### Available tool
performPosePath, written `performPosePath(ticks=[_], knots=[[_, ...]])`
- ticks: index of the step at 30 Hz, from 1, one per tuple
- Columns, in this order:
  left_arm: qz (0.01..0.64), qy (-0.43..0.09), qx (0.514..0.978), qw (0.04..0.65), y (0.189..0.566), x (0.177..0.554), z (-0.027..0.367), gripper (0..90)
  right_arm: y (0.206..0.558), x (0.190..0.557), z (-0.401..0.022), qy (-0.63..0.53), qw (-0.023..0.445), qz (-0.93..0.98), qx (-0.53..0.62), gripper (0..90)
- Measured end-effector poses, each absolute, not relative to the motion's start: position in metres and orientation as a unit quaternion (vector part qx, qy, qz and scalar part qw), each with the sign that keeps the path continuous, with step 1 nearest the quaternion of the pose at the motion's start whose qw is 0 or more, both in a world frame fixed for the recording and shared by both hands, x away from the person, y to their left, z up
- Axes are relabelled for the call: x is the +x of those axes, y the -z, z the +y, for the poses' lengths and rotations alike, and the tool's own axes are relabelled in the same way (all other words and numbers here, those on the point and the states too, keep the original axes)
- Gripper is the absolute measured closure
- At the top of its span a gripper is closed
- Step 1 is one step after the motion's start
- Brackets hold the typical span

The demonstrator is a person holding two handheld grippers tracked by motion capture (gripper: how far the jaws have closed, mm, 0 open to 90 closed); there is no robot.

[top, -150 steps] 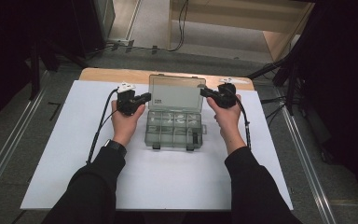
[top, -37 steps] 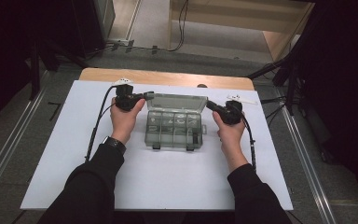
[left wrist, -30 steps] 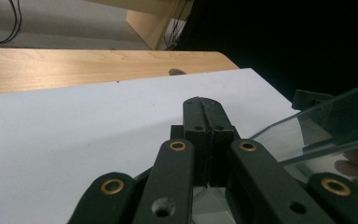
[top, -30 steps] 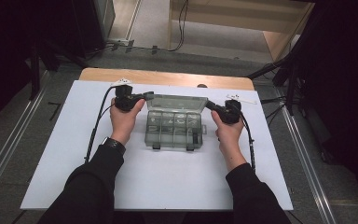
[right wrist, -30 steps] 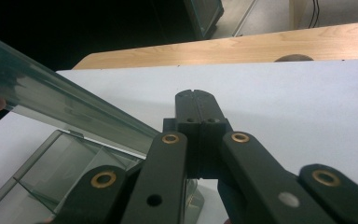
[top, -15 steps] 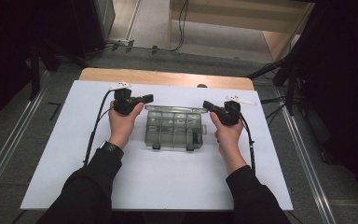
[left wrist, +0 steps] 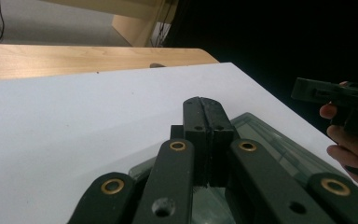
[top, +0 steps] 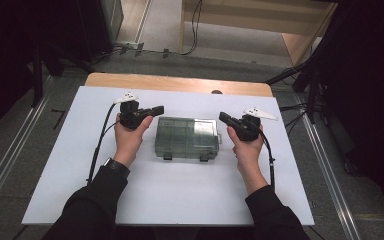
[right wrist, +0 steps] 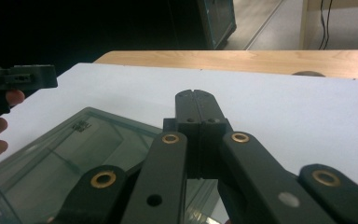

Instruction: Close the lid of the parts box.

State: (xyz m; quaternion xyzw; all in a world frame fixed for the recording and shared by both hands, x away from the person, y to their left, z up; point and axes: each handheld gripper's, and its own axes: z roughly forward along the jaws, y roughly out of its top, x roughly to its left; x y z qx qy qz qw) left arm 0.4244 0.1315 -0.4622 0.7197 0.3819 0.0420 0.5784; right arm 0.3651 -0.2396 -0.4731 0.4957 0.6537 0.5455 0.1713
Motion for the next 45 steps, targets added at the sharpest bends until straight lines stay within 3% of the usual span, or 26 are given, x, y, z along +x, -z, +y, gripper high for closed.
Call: performPosePath(ticks=[14,26,45], knots=[[0.344,-0.049,0.738,0.578,0.466,0.374,0.131,89.2,0.474,0.326,-0.237,-0.547,0.196,0.666,0.467,87.3],[0.348,-0.057,0.745,0.567,0.473,0.335,0.139,89.3,0.477,0.298,-0.228,-0.537,0.213,0.681,0.45,87.3],[0.358,-0.072,0.753,0.547,0.488,0.321,0.151,89.2,0.486,0.275,-0.217,-0.512,0.215,0.704,0.442,87.3]])
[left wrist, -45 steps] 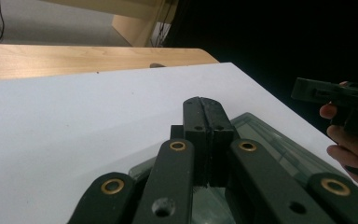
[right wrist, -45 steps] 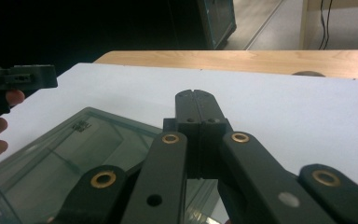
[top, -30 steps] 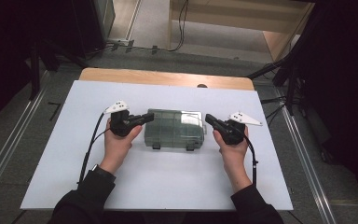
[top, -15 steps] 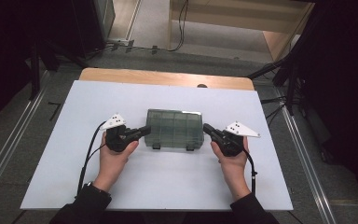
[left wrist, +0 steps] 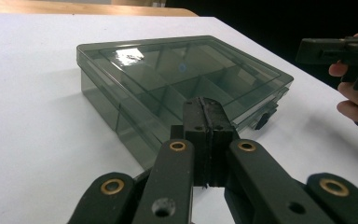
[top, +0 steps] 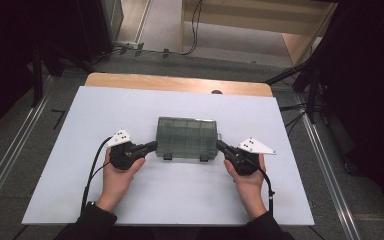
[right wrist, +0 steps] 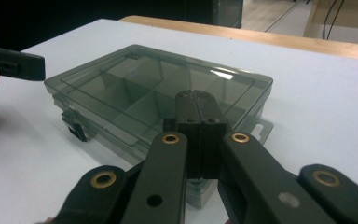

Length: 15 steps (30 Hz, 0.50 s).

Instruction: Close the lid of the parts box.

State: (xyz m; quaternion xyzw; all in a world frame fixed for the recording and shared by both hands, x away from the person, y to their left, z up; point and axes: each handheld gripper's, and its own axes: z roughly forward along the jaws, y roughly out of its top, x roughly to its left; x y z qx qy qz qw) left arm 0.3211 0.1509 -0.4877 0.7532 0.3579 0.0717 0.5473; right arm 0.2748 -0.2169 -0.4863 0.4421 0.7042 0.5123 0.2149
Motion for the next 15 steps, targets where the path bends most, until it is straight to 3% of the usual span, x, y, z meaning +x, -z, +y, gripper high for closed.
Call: performPosePath(ticks=[15], knots=[[0.359,-0.074,0.756,0.543,0.492,0.3203,0.1495,88.9,0.4955,0.2767,-0.2149,-0.506,0.204,0.713,0.441,87.2]])
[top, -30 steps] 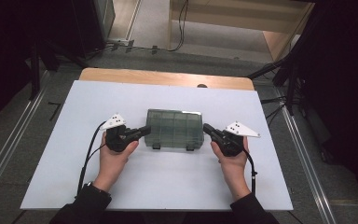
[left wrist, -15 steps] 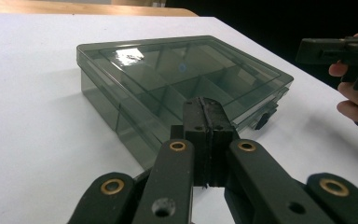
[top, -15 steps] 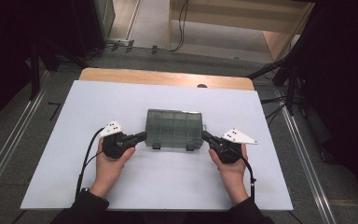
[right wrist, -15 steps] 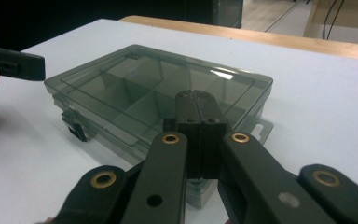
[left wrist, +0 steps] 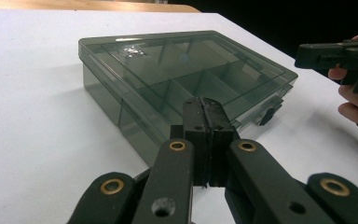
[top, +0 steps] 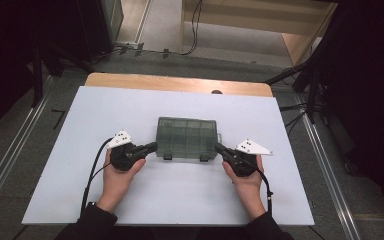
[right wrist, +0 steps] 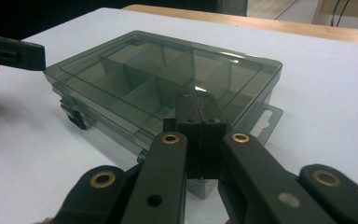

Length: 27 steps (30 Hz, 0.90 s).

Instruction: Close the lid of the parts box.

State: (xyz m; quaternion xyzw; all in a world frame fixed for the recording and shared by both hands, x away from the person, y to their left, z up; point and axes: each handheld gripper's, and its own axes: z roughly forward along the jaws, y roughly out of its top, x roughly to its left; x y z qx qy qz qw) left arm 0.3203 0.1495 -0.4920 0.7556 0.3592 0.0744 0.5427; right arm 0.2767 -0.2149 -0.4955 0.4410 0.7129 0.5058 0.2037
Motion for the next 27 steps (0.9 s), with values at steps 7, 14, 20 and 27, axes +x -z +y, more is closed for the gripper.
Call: performPosePath(ticks=[7,14,20,27], knots=[[0.364,-0.071,0.754,0.542,0.4941,0.3201,0.1487,88.8,0.499,0.2771,-0.212,-0.5,0.201,0.718,0.44,87.2],[0.361,-0.072,0.754,0.544,0.4949,0.3202,0.1488,88.8,0.5029,0.2784,-0.2114,-0.495,0.202,0.72,0.443,87.0],[0.36,-0.073,0.754,0.545,0.4954,0.3202,0.1491,88.7,0.503,0.2773,-0.2097,-0.489,0.21,0.724,0.439,86.6],[0.361,-0.078,0.755,0.542,0.4961,0.32,0.1488,89.0,0.5043,0.2775,-0.2095,-0.492,0.211,0.723,0.437,86.6]])
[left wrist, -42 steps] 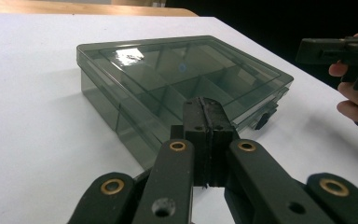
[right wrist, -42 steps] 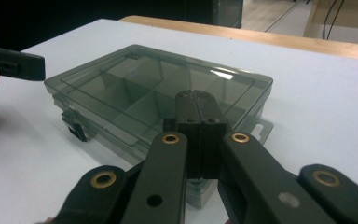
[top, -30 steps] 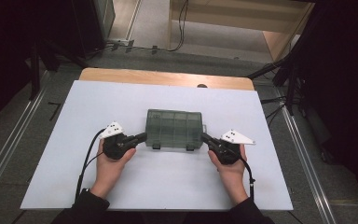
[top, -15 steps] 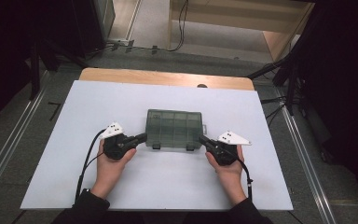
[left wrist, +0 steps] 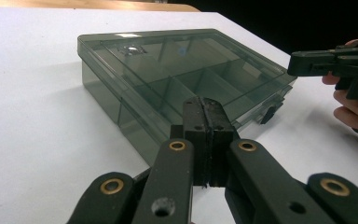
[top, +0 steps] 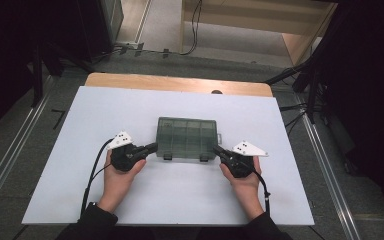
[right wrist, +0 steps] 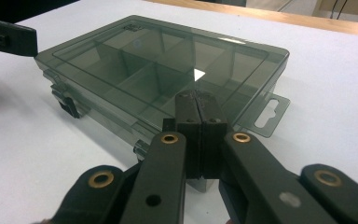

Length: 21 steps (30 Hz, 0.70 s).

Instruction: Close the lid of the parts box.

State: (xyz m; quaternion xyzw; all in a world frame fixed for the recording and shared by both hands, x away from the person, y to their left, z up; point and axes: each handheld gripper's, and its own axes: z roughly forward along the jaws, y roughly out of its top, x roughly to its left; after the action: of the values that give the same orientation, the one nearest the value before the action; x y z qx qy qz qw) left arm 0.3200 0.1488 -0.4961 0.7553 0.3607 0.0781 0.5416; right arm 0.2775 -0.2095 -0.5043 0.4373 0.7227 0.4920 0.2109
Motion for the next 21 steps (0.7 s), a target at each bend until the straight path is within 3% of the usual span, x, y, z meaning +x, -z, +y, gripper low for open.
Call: performPosePath(ticks=[9,11,12,14,21], knots=[[0.37,-0.075,0.754,0.537,0.5,0.321,0.148,89.1,0.509,0.278,-0.204,-0.484,0.214,0.728,0.436,86.4],[0.369,-0.077,0.756,0.536,0.499,0.32,0.148,88.7,0.509,0.278,-0.205,-0.486,0.211,0.728,0.435,82.9],[0.369,-0.079,0.754,0.537,0.499,0.32,0.148,85.7,0.509,0.278,-0.205,-0.487,0.21,0.727,0.435,78.6],[0.367,-0.096,0.755,0.535,0.497,0.318,0.148,69.1,0.509,0.278,-0.207,-0.495,0.203,0.726,0.432,69.7],[0.361,-0.099,0.737,0.563,0.487,0.314,0.153,29.7,0.5,0.276,-0.211,-0.516,0.213,0.712,0.425,41.0]])
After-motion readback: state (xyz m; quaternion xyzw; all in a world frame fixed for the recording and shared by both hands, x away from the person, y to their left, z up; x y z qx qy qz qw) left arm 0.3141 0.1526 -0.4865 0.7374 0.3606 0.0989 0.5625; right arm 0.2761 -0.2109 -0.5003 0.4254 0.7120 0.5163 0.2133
